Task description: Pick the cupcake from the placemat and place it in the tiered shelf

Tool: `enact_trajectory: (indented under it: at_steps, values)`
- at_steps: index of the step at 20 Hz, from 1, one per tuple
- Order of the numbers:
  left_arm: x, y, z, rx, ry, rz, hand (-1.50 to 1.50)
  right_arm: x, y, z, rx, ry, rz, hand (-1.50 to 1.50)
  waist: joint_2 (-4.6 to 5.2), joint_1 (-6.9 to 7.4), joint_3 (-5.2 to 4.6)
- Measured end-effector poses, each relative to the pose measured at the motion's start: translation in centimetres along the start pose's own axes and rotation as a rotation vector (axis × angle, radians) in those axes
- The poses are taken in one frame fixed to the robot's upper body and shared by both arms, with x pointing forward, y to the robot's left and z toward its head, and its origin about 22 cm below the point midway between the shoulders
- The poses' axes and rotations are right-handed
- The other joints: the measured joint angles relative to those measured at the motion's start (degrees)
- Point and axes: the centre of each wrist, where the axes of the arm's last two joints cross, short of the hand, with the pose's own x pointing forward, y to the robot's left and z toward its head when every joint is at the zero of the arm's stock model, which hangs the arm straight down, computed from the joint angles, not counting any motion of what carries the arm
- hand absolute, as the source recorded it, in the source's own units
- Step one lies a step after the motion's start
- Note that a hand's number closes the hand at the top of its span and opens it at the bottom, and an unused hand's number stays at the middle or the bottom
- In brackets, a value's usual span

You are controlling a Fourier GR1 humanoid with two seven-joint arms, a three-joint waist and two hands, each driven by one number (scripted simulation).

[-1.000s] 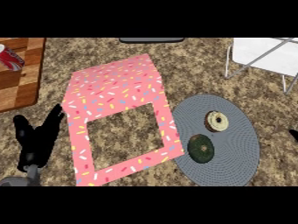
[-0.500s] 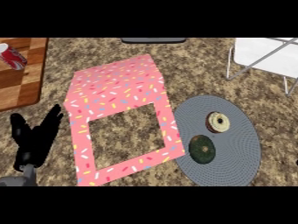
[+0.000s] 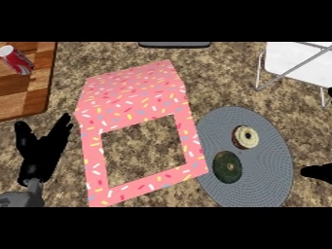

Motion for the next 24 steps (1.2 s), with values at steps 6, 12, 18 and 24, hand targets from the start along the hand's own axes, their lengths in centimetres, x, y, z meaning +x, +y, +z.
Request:
enact_trajectory:
  at_steps: [6, 12, 18, 24]
  values:
    - [0.0, -0.2, -0.2, -0.005, -0.003, 0.001, 0.0, 3.5, 2.9, -2.0, -0.035, 0.114, 0.091, -1.5, 0.06, 0.3, 0.08]
    - [-0.2, -0.1, -0.4, -0.006, -0.005, 0.002, 0.0, 5.1, 6.4, -3.5, 0.018, 0.186, 0.162, -1.5, 0.0, 0.09, 0.15]
    - [-0.4, -0.2, -0.2, 0.002, -0.014, -0.001, 0.0, 5.5, 9.0, -4.7, 0.042, 0.223, 0.225, -1.5, -0.1, -0.08, 0.26]
    - [0.0, 0.2, 0.2, 0.005, 0.001, -0.001, 0.0, 4.2, 10.2, -4.8, 0.015, 0.27, 0.272, -1.5, -0.05, -0.3, 0.13]
